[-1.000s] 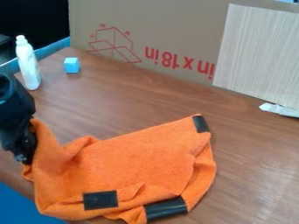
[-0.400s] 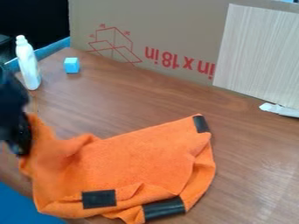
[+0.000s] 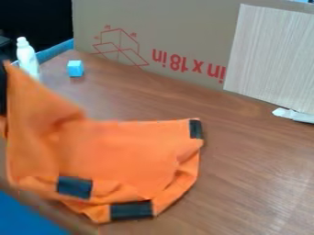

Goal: Folding cloth from bottom to top left.

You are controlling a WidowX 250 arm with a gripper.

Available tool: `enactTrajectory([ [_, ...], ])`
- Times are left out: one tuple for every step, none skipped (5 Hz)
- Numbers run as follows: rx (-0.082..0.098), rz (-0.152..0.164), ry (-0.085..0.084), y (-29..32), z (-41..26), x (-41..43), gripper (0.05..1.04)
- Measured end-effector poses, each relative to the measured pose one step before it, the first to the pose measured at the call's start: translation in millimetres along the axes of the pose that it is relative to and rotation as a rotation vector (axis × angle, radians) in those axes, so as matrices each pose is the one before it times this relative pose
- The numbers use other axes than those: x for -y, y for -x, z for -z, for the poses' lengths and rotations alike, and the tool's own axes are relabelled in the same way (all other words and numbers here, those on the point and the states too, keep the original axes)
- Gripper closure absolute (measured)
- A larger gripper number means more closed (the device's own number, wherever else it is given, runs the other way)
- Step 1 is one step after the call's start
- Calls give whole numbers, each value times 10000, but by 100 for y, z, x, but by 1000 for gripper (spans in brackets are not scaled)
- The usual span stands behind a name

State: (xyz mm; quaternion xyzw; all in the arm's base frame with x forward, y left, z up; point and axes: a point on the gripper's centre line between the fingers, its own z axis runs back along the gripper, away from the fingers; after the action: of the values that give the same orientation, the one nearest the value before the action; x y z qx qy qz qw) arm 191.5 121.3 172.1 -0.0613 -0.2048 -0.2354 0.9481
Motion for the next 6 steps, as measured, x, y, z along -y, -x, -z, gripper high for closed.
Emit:
enactTrajectory([
  [-295, -596, 646, -1952, -723, 1370, 1004],
  [-529, -532, 142, -1963, 1312, 1646, 1004],
  [-764, -1449, 307, -2693, 2300, 1172, 1004],
  [-346, -924, -306, -2177, 1802, 920, 1004],
  [1, -775, -111, -2567, 1384, 1196, 1004],
  [-54, -715, 174, -2781, 1173, 1063, 1004],
])
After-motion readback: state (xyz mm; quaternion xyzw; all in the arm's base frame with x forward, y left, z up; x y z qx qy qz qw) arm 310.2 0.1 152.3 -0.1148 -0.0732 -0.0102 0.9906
